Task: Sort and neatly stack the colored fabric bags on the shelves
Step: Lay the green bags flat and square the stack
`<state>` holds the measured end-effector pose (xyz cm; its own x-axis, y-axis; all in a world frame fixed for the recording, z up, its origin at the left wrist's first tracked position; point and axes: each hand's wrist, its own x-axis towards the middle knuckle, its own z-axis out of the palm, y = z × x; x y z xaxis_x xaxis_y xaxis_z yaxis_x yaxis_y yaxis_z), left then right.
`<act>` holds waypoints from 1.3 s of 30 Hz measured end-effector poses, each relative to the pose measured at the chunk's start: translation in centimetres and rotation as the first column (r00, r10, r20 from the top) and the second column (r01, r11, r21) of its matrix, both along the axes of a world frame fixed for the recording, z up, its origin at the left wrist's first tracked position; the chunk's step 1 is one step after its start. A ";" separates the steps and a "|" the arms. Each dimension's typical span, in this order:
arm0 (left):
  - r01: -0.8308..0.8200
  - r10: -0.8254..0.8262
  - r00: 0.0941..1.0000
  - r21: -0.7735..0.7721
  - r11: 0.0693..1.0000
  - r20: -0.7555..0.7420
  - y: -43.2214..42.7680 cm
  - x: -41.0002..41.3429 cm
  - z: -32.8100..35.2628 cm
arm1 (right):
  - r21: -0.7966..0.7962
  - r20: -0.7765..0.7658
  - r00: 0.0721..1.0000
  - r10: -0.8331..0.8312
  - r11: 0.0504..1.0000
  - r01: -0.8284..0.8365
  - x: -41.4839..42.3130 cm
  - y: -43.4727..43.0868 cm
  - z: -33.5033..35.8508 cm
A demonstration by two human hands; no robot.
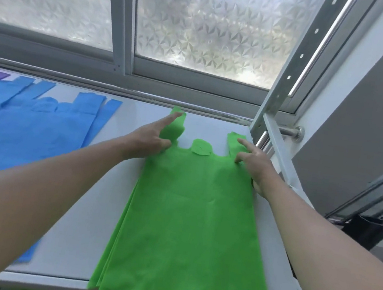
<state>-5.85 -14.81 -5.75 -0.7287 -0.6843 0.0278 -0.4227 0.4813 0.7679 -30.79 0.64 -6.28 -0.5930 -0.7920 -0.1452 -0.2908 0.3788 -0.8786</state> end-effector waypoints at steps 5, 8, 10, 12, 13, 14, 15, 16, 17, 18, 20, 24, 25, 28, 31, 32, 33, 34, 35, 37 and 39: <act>0.204 -0.176 0.887 -0.021 0.979 0.427 -2.0 -1.9 2.4 | -0.001 -0.004 1.000 -0.025 1.000 0.025 -0.3 0.0 -0.8; 0.254 -0.290 0.774 0.143 0.957 0.563 -3.2 -3.7 6.1 | -0.023 -0.019 0.998 -0.056 0.998 0.056 -0.1 0.2 -1.2; 0.270 -0.319 0.751 0.173 0.947 0.578 -4.2 -3.6 7.1 | -0.036 -0.037 0.997 -0.062 0.998 0.061 0.1 0.2 -1.5; 0.260 -0.330 0.812 0.207 0.943 0.481 -4.9 -2.6 6.4 | -0.039 -0.050 0.997 -0.064 0.997 0.062 -0.1 0.2 -1.6; 0.229 -0.302 0.867 0.222 0.948 0.396 -5.2 -1.6 5.1 | -0.037 -0.051 0.997 -0.062 0.998 0.060 -0.2 0.0 -1.7; 0.187 -0.247 0.927 0.224 0.957 0.283 -5.2 -0.6 3.5 | -0.034 -0.058 0.997 -0.058 0.998 0.056 -0.2 -0.1 -1.6; 0.119 -0.157 0.975 0.229 0.966 0.158 -5.1 0.3 1.6 | -0.030 -0.066 0.996 -0.059 0.998 0.057 -0.2 -0.2 -1.6; 0.043 -0.053 0.998 0.242 0.969 0.038 -4.6 1.0 -0.1 | -0.026 -0.075 0.995 -0.060 0.998 0.059 -0.1 -0.3 -1.5; -0.017 0.032 0.998 0.244 0.970 -0.059 -4.0 1.4 -1.5 | -0.022 -0.083 0.995 -0.060 0.998 0.059 -0.1 -0.4 -1.4; -0.050 0.080 0.988 0.220 0.974 -0.132 -3.3 1.4 -2.4 | -0.019 -0.097 0.993 -0.060 0.998 0.059 0.0 -0.3 -1.3; -0.075 0.083 0.980 0.052 0.996 -0.180 -2.3 0.7 -2.9 | -0.023 -0.147 0.987 -0.062 0.998 0.059 0.3 -0.3 -1.0; -0.087 0.073 0.963 -0.040 0.995 -0.261 -1.4 -0.8 -1.5 | -0.092 -0.256 0.966 -0.045 0.995 0.022 0.7 -0.1 -1.0; -0.088 0.082 0.964 -0.011 0.996 -0.255 -1.5 -1.0 -1.5 | -0.107 -0.265 0.963 -0.052 0.994 0.024 0.7 0.0 -1.3; -0.087 0.099 0.985 0.087 0.992 -0.144 -1.8 -1.2 -2.2 | -0.084 -0.266 0.959 -0.093 0.994 0.073 0.7 -0.3 -1.9; -0.116 0.133 0.985 0.146 0.982 -0.113 -1.9 -1.7 -3.0 | 0.013 -0.294 0.953 -0.079 0.996 0.087 0.5 -1.3 -1.8; -0.124 0.140 0.984 0.138 0.983 -0.112 -1.8 -1.7 -3.2 | 0.044 -0.303 0.950 -0.068 0.995 0.085 0.4 -1.6 -1.6; -0.136 0.149 0.983 0.117 0.984 -0.112 -1.8 -1.7 -3.3 | 0.066 -0.309 0.949 -0.062 0.994 0.087 0.5 -1.6 -1.2; -0.153 0.161 0.982 0.086 0.985 -0.102 -1.8 -1.6 -3.4 | 0.083 -0.322 0.945 -0.064 0.992 0.095 0.9 -1.5 -0.9; -0.173 0.177 0.980 0.052 0.984 -0.090 -1.8 -1.4 -3.6 | 0.099 -0.346 0.935 -0.073 0.989 0.114 1.4 -1.1 -0.7; -0.219 0.217 0.973 -0.023 0.976 -0.075 -1.8 -1.2 -3.9 | 0.120 -0.407 0.907 -0.103 0.979 0.165 2.7 0.2 -0.7; -0.276 0.272 0.959 -0.057 0.959 -0.080 -1.5 -1.1 -3.8 | 0.112 -0.384 0.910 -0.157 0.970 0.214 4.5 2.4 -0.8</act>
